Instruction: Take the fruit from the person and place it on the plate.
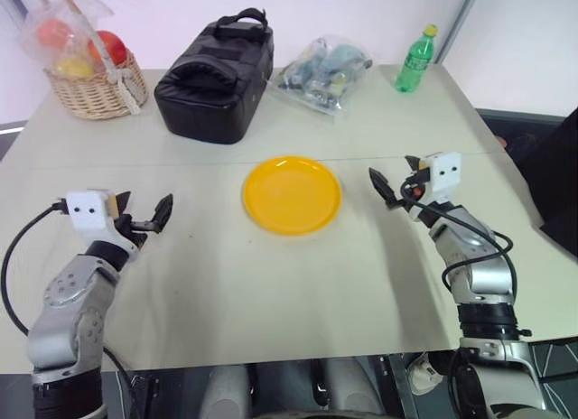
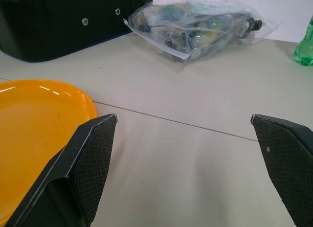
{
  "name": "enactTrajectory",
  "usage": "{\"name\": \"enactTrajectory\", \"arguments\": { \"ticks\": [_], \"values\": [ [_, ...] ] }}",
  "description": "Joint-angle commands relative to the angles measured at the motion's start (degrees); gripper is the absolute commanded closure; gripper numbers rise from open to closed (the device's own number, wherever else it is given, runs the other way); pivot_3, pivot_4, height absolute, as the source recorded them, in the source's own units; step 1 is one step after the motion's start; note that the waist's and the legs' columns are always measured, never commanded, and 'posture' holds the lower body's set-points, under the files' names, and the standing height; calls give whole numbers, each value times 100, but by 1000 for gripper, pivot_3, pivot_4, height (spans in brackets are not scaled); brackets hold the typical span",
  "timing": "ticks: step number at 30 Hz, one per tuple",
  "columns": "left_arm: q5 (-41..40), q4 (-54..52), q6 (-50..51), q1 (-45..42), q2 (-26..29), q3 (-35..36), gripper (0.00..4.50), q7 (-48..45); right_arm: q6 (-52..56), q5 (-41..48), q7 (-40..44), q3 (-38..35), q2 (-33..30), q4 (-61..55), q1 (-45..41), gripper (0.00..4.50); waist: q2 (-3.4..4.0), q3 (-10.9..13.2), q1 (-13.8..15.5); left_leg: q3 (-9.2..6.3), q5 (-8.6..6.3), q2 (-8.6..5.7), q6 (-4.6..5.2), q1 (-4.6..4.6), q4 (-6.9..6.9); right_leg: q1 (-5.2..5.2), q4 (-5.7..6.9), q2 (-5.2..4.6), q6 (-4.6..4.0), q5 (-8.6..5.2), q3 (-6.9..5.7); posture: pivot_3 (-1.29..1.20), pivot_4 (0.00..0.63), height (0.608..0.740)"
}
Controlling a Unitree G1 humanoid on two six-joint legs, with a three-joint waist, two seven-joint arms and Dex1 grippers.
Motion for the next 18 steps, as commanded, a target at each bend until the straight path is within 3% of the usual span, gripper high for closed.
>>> {"name": "enactTrajectory", "arguments": {
  "ticks": [1,18],
  "values": [
    [6,-112,-156,-26,49,77,0,-13,-85,6,-23,-75,-27,-96,-71,17,0,0,0,0,0,0,0,0,0,0,0,0,0,0,0,0,150,740],
    [16,-18,-275,-129,58,140,0,8,-154,-29,9,-20,9,0,-124,17,0,0,-2,0,0,0,0,0,0,0,0,1,0,0,0,0,150,740]
  ]
}}
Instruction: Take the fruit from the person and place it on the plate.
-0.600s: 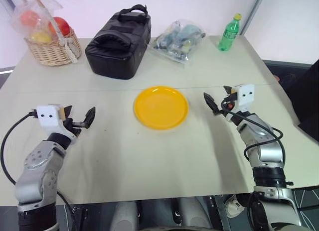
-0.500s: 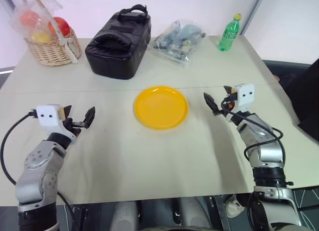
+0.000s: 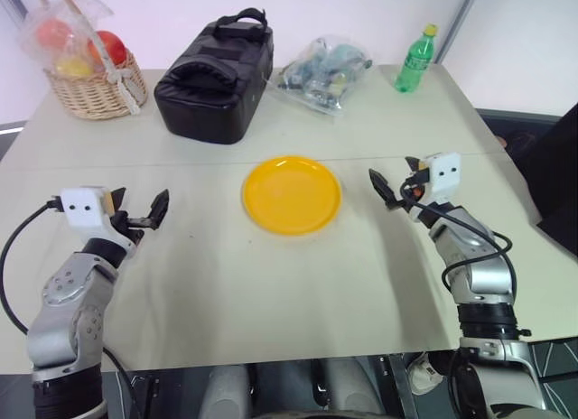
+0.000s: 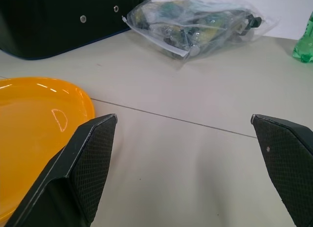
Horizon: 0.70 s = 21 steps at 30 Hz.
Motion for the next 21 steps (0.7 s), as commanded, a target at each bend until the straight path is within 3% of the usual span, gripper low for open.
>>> {"name": "enactTrajectory", "arguments": {
  "ticks": [1,21],
  "values": [
    [14,-87,-159,-49,49,84,0,4,-146,1,10,-24,5,-52,-126,17,0,0,0,0,0,0,0,0,0,0,0,0,0,0,0,0,150,740],
    [22,-55,-178,-107,65,79,0,43,-214,-61,22,-2,47,92,-243,17,0,0,-1,0,0,0,0,0,0,0,0,0,0,0,0,0,150,740]
  ]
}}
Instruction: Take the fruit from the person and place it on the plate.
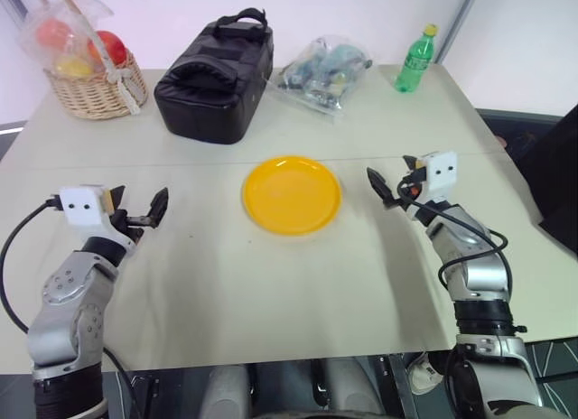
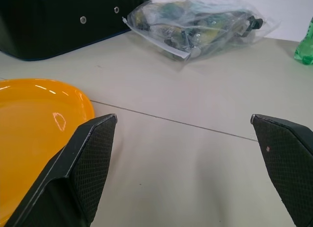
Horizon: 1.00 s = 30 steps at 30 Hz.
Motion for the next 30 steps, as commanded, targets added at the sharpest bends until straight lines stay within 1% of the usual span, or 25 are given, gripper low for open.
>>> {"name": "enactTrajectory", "arguments": {
  "ticks": [1,23,30],
  "values": [
    [8,-95,-116,-65,66,83,0,8,-119,0,10,-23,-21,-72,-135,17,0,0,0,0,0,0,0,0,0,0,0,0,0,0,0,0,150,740],
    [76,-81,-149,-118,65,35,0,39,-134,-17,11,49,6,-18,-194,17,0,0,0,0,0,0,0,0,0,0,0,0,0,0,0,0,150,740],
    [124,-60,-141,-173,61,7,0,27,-64,9,106,-6,-135,-74,-238,17,0,0,1,0,0,0,0,0,0,0,0,0,0,0,0,0,150,740]
  ]
}}
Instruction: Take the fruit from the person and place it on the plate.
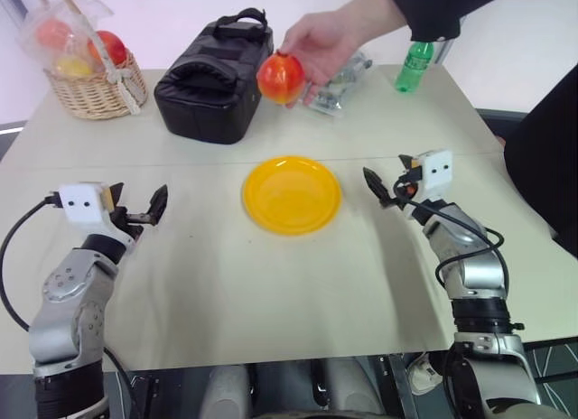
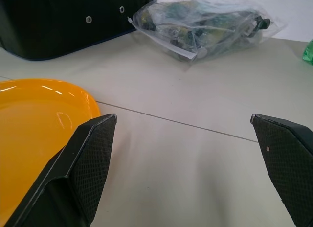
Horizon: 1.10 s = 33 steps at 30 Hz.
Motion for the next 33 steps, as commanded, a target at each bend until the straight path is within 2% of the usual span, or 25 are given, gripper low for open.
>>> {"name": "enactTrajectory", "arguments": {
  "ticks": [1,12,20,25,29,33],
  "values": [
    [18,-64,-115,-74,63,28,0,-13,-29,44,112,-95,-182,-167,-149,17,0,0,1,0,0,0,0,0,0,0,0,0,0,0,0,0,150,740],
    [-151,-5,16,-219,291,105,0,-236,35,84,291,-91,-378,-306,-126,17,0,0,-1,0,0,0,0,0,0,0,0,1,0,0,0,0,150,740],
    [-2058,-364,1377,-281,1987,924,0,-1856,37,53,280,-31,-320,-268,-120,17,1,1,-28,-1,0,3,0,0,-1,-1,0,2,-1,-1,-1,0,150,740],
    [-2615,-434,1916,-208,2687,1129,0,-2360,139,93,440,-33,-463,-389,-144,17,2,2,-22,-1,0,2,0,1,-2,0,-1,1,-1,-1,-1,0,150,740],
    [-2519,-360,1891,-287,2813,1019,0,-2368,967,766,1281,124,-876,-1444,-157,17,11,8,-22,0,0,1,0,1,-2,-1,-1,-1,-2,-2,0,0,150,740],
    [-2416,-286,1813,-328,2765,851,0,-2380,1733,1353,1476,176,-980,-2122,-628,17,11,7,-46,-1,0,5,0,3,-4,-2,-1,5,-2,-2,-1,0,150,740]
  ]
}}
